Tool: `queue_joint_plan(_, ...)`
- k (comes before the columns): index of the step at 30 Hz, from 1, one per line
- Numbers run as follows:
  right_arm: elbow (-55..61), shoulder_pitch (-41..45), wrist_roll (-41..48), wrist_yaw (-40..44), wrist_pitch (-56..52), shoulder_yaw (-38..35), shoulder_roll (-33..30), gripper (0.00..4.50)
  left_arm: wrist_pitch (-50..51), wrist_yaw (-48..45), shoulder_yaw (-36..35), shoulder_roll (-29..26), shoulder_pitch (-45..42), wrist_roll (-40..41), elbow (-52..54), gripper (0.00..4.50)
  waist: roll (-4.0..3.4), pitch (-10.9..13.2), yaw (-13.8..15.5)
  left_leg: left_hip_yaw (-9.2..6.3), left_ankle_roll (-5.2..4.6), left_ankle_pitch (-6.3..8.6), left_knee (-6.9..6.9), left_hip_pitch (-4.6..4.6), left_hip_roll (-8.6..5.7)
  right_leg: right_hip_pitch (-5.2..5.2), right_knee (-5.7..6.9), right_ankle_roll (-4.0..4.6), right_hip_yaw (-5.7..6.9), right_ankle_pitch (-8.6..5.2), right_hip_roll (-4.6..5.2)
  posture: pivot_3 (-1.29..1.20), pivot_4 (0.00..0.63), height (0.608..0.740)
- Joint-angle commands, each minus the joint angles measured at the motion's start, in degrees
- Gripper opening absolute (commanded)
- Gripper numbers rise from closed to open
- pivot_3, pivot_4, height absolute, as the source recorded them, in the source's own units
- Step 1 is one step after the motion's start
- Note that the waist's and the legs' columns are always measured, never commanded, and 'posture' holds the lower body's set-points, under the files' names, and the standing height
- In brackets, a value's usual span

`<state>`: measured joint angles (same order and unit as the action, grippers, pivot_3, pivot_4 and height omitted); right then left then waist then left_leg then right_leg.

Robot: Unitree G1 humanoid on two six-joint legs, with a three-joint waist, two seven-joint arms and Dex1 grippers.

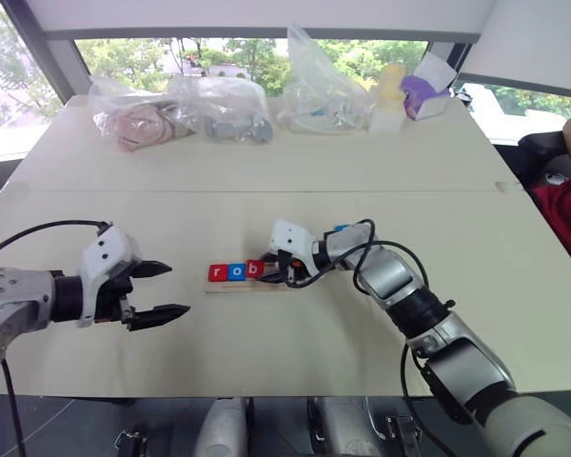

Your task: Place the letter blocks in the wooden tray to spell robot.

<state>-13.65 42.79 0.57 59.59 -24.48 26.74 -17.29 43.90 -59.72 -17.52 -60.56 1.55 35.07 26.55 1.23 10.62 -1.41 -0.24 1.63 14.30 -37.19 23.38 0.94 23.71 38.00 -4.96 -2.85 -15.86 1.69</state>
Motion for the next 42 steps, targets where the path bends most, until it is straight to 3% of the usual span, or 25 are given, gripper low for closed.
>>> queue_joint_plan(1, 1.18, 0.78, -0.01, 0.40, 0.73, -0.17, 0.51, 1.10, -1.27, 0.15, -0.23, 0.22, -0.26, -0.21, 0.34, 4.50, 0.00, 0.00, -0.01, 0.00, 0.00, 0.00, 0.00, 0.00, 0.00, 0.00, 0.00, 0.00, 0.00, 0.00, 0.00, 0.00, 0.150, 0.735)
queue_joint_plan(2, 1.28, 0.70, 0.01, 0.48, 0.65, -0.18, 0.59, 1.10, -1.50, 0.22, -0.07, 0.25, -0.19, -0.37, 0.24, 4.50, 0.00, 0.00, -0.03, 0.00, 0.00, 0.00, 0.00, 0.00, 0.00, 0.00, 0.00, 0.00, 0.00, 0.00, 0.00, 0.00, 0.150, 0.735)
queue_joint_plan(5, 1.27, 0.65, 0.06, 0.22, 0.35, -0.41, 1.12, 2.71, -2.09, 0.37, 0.32, 0.32, -0.07, -0.87, -0.05, 4.50, 0.00, 0.00, -0.12, 0.00, 0.00, 0.00, 0.00, 0.00, 0.00, 0.00, 0.00, 0.00, 0.00, 0.00, 0.00, 0.00, 0.150, 0.735)
queue_joint_plan(9, 0.78, 1.24, 0.35, -1.13, 0.14, -1.63, 2.12, 4.48, -2.47, 0.39, 0.75, 0.48, -0.22, -1.29, -0.49, 4.50, 0.00, 0.00, -0.72, -0.01, 0.00, 0.00, 0.00, 0.00, 0.00, 0.00, 0.00, 0.00, 0.00, 0.00, 0.00, 0.00, 0.150, 0.735)
queue_joint_plan(21, 1.55, 1.29, 2.15, -5.65, 3.83, -8.99, 1.92, 4.48, -3.34, 0.07, 1.71, 0.84, -1.54, -1.58, -2.07, 4.50, 0.00, 0.00, -1.11, -0.02, 0.00, 0.00, 0.03, 0.00, 0.00, 0.00, 0.01, 0.00, 0.00, 0.01, 0.04, 0.00, 0.150, 0.735)
queue_joint_plan(31, -9.13, 2.38, -3.35, -10.02, 12.51, -5.25, 5.17, 4.48, -3.57, 0.31, 2.96, 1.12, -2.59, -1.64, -2.66, 4.50, 0.00, 0.00, -1.24, -0.01, 0.00, 0.00, 0.03, 0.01, 0.02, 0.03, 0.02, 0.01, -0.02, 0.02, 0.02, 0.00, 0.150, 0.735)
queue_joint_plan(42, -14.12, 5.01, -2.74, -10.59, 14.35, -7.36, 7.11, 4.48, -3.07, 1.48, 2.35, 1.87, -1.67, -1.21, -1.64, 4.50, 0.00, 0.00, -1.21, -0.02, 0.01, 0.00, 0.04, 0.00, 0.02, 0.02, 0.02, 0.01, -0.02, 0.02, 0.05, 0.00, 0.150, 0.735)
